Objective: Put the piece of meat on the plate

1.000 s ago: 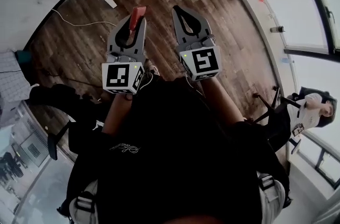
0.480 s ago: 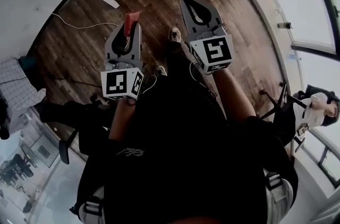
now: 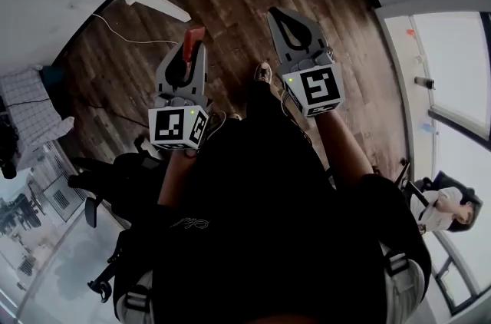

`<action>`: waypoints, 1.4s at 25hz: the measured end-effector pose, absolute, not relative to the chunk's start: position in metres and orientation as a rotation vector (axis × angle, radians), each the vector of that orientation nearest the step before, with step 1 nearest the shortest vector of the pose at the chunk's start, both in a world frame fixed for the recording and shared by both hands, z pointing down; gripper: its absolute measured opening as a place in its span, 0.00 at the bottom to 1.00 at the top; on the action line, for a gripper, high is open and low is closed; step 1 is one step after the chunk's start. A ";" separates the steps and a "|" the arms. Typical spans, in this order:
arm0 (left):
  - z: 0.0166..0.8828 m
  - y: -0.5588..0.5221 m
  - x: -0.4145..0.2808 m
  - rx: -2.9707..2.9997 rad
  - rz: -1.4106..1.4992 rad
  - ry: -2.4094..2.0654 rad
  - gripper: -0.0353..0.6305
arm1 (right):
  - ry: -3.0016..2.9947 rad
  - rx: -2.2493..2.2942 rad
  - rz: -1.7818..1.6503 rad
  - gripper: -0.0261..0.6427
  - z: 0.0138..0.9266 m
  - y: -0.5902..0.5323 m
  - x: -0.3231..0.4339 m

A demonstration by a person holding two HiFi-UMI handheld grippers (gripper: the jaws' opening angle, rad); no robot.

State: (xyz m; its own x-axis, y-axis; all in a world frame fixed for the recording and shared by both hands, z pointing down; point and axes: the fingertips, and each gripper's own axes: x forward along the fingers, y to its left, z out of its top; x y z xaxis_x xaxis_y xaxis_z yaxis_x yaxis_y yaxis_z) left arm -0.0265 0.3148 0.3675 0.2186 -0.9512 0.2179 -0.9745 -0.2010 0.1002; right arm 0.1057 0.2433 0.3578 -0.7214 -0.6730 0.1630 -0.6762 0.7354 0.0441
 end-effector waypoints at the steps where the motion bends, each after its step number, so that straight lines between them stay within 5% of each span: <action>1: 0.371 0.305 -0.022 2.278 0.175 -1.814 0.19 | -2.771 1.077 0.036 0.07 0.360 0.235 0.106; 14: 0.395 0.215 0.028 2.425 0.337 -1.591 0.19 | -2.783 0.984 0.126 0.07 0.386 0.160 0.114; 30: 0.401 -0.005 -0.014 2.905 0.815 -1.215 0.19 | -2.538 0.723 -0.200 0.08 0.401 -0.018 0.024; 33: 0.404 -0.043 -0.034 3.021 1.008 -1.121 0.19 | -2.322 0.624 -0.424 0.23 0.409 -0.056 0.004; 35: 0.409 -0.065 -0.045 3.094 1.151 -1.075 0.19 | -2.195 0.558 -0.597 0.24 0.412 -0.074 -0.011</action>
